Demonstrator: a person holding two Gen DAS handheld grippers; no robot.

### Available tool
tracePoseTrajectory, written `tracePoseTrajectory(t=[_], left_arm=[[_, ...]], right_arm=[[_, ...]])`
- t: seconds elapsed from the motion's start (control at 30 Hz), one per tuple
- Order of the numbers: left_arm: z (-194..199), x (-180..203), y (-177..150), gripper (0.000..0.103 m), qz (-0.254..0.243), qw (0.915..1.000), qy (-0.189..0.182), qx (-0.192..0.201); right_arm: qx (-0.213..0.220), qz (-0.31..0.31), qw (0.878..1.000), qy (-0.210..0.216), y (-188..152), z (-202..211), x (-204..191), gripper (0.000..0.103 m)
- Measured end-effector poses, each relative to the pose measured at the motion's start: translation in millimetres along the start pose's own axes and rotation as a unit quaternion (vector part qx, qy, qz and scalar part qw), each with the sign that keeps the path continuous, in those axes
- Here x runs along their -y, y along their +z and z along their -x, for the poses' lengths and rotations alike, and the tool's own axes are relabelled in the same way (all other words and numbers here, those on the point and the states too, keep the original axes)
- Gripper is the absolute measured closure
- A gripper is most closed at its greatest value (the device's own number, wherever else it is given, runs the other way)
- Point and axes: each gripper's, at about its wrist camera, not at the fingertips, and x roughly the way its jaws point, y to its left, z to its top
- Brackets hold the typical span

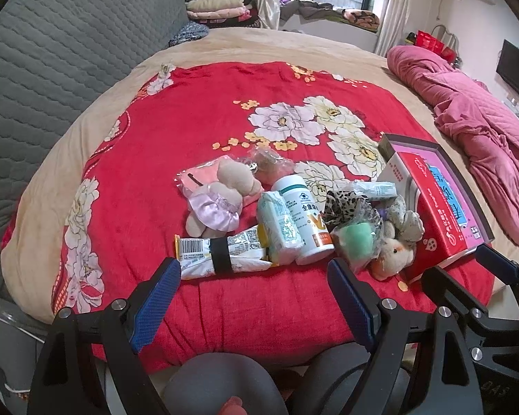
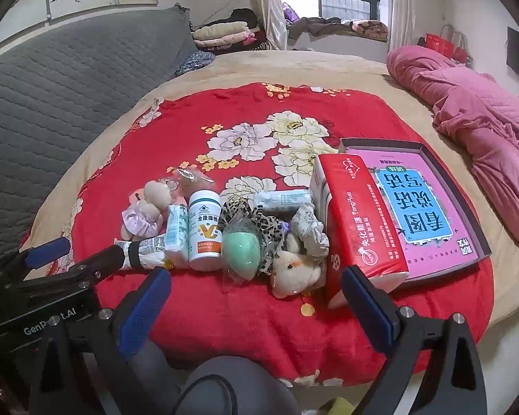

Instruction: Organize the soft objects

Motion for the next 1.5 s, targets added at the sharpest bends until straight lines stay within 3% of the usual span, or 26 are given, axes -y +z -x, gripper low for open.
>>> tracePoseTrajectory(t=[0.93,1.5], left_arm=[[2,-4,-3,0.015,0.004,1.0,-0.002,-0.004],[-39,-80,-1,0.015,0.049,0.9983,0.014,-0.029]], right_arm=[[0.002,0.0,1.0,0.003,0,3,4,0.004],[-0.023,0.016,1.0,0.004,-5,-23,-6,0.004]])
